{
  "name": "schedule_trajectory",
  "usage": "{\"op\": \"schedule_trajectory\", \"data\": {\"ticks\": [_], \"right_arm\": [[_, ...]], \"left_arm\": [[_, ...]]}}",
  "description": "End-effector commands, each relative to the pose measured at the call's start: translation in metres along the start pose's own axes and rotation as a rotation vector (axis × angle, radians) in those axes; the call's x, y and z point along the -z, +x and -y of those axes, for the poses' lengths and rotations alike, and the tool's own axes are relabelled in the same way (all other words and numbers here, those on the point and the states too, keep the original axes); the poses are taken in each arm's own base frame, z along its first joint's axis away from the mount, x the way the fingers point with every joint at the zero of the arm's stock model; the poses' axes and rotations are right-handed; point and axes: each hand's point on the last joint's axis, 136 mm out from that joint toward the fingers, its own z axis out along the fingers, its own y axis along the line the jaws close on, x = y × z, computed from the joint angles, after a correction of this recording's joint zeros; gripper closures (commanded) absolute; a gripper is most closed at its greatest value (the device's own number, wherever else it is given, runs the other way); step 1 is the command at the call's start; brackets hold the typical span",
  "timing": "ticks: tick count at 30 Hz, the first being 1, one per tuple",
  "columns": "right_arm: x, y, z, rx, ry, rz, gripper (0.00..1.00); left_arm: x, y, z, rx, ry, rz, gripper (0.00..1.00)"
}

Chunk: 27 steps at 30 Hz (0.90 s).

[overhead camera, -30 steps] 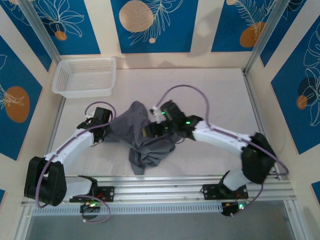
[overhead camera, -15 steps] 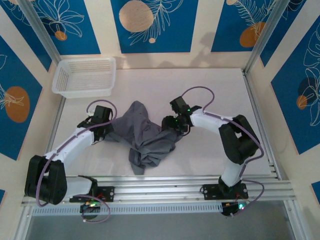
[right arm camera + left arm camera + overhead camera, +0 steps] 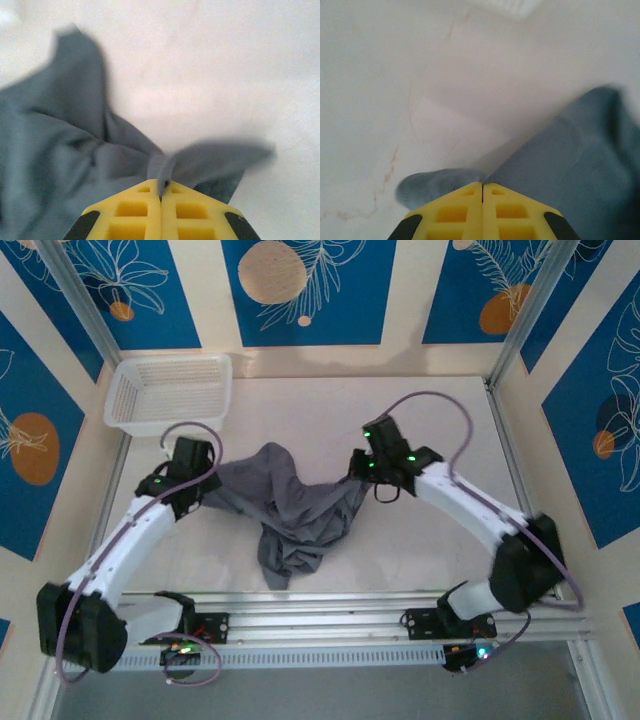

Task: Fold the inside-out t-shirt

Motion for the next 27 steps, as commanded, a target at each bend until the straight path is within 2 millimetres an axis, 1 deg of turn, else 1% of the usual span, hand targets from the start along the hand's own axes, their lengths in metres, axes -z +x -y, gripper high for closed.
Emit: {"op": "schedule_trajectory", "data": {"ticks": [1,3,5,6,9,12,15,18,20,21,24,27], "right_arm": [[0.082,-0.056,0.003,-0.01,0.022,0.284,1.0],[0.131,-0.085,-0.003,-0.025,-0.017,0.458,1.0],[0.173,-0.106,-0.011,-0.034,-0.061,0.578,1.0],[0.192,-0.115,-0.014,-0.036,-0.074,0.621,1.0],[0.244,-0.136,-0.024,-0.022,-0.101,0.729,1.0],[0.295,-0.149,-0.028,-0.005,-0.119,0.852,1.0],[0.345,-0.154,-0.019,-0.014,-0.102,0.988,1.0],[0.39,-0.149,-0.013,-0.028,-0.149,1.126,1.0],[0.419,-0.142,-0.014,-0.031,-0.214,1.201,1.0],[0.433,-0.139,-0.015,-0.034,-0.251,1.234,1.0],[0.473,-0.13,-0.022,-0.01,-0.364,1.336,1.0],[0.503,-0.129,-0.027,-0.003,-0.425,1.43,1.0]], "left_arm": [[0.071,-0.073,0.003,0.036,0.051,0.224,1.0],[0.114,-0.11,0.008,0.054,0.1,0.337,1.0],[0.154,-0.142,0.015,0.067,0.159,0.437,1.0],[0.175,-0.157,0.018,0.072,0.19,0.487,1.0],[0.231,-0.192,0.021,0.077,0.248,0.608,1.0],[0.279,-0.214,0.011,0.089,0.262,0.715,1.0],[0.322,-0.223,-0.008,0.136,0.27,0.831,1.0],[0.355,-0.223,-0.03,0.199,0.285,0.948,1.0],[0.372,-0.222,-0.036,0.212,0.314,1.0,1.0],[0.378,-0.221,-0.036,0.208,0.331,1.017,1.0],[0.389,-0.225,-0.03,0.187,0.375,1.038,1.0],[0.39,-0.232,-0.019,0.164,0.4,1.045,1.0]]}}
